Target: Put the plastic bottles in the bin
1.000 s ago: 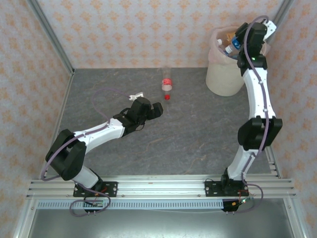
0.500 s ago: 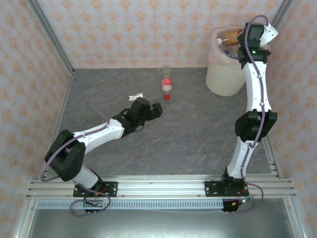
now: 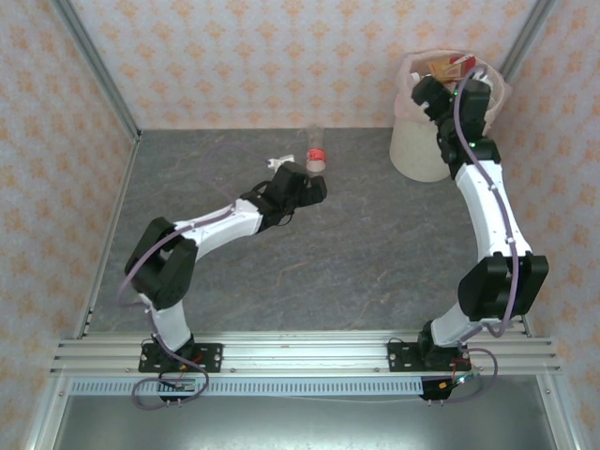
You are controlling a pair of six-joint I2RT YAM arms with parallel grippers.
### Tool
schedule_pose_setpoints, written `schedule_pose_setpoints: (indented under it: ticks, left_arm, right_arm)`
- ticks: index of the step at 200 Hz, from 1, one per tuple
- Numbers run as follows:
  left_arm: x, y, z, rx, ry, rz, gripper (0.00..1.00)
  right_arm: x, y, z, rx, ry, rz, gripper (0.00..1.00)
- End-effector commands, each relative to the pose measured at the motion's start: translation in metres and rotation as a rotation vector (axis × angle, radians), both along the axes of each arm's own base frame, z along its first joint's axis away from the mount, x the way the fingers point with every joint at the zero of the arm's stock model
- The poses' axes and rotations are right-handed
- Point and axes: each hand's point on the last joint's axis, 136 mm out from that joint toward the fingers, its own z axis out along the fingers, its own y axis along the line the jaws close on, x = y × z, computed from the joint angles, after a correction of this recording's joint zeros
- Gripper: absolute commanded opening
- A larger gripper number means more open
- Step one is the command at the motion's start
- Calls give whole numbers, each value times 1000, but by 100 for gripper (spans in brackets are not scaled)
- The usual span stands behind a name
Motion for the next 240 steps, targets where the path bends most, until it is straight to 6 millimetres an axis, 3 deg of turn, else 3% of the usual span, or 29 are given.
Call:
schedule_pose_setpoints:
  ticks: [1, 37, 71, 74, 95, 141, 160, 205, 228, 240]
  left_arm:
    - [18, 8, -22, 122, 46, 38, 100]
    - [50, 1, -49, 194, 98, 80, 95]
    - [74, -5, -69, 221, 132, 90, 91]
    - [77, -6, -71, 217, 137, 88, 90]
    - [88, -13, -85, 198, 168, 68, 85]
    - [98, -30, -109, 190, 200, -4, 79]
    - [104, -33, -117, 189, 207, -18, 70]
    - [102, -36, -107, 188, 193, -62, 45]
    - [89, -34, -93, 171, 151, -99, 30]
    - [80, -34, -76, 126, 94, -124, 23]
  right_arm:
    - [-19, 28, 29, 52, -131, 119, 99]
    - [-57, 43, 6, 177, -127, 173, 99]
    - [-88, 46, -21, 177, -67, 186, 99]
    - [-95, 45, -16, 173, -80, 188, 99]
    - [-113, 44, -28, 134, -37, 189, 99]
    - [-133, 28, -37, 45, -6, 124, 99]
    - [-136, 31, -35, 62, -5, 139, 99]
    - [-142, 31, -48, 65, 29, 141, 99]
    - [-142, 31, -60, 75, 52, 137, 99]
    - [-141, 35, -66, 92, 67, 153, 99]
